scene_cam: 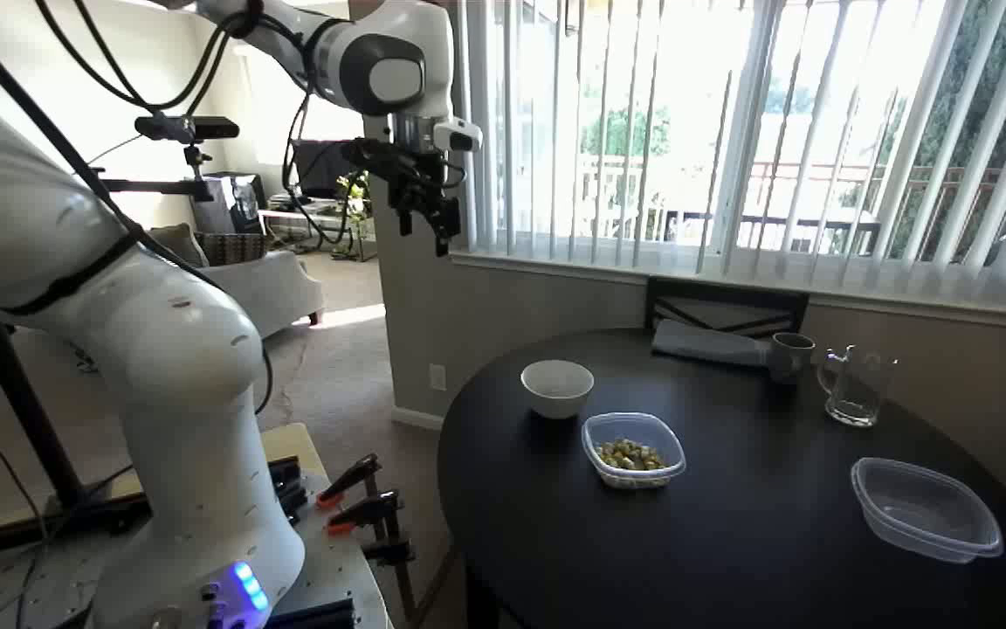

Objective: Pour the lunchbox's contents into the bowl

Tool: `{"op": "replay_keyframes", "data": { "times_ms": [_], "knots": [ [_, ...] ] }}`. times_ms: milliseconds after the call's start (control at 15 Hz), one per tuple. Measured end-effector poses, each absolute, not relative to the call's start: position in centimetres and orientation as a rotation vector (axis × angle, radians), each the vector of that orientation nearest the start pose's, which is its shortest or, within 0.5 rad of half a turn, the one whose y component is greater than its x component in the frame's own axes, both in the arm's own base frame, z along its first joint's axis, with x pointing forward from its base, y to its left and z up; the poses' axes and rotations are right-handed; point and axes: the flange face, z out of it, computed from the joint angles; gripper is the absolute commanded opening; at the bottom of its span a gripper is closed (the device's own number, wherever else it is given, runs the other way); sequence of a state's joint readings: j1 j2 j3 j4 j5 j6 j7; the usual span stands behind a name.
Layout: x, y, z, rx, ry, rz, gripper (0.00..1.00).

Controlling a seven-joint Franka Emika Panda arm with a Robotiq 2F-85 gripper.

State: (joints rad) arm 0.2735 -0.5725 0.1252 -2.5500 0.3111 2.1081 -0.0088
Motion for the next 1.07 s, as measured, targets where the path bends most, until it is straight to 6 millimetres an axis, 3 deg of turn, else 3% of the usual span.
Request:
{"op": "replay_keyframes", "data": {
  "times_ms": [733, 933, 1067],
  "knots": [
    [35.3, 16.3, 47.2, -2.886, -0.349, -0.149, 1.00],
    [38.6, 14.3, 46.7, -2.875, -0.187, -0.275, 1.00],
    [41.8, 12.7, 44.9, -2.826, -0.036, -0.306, 1.00]
  ]
}}
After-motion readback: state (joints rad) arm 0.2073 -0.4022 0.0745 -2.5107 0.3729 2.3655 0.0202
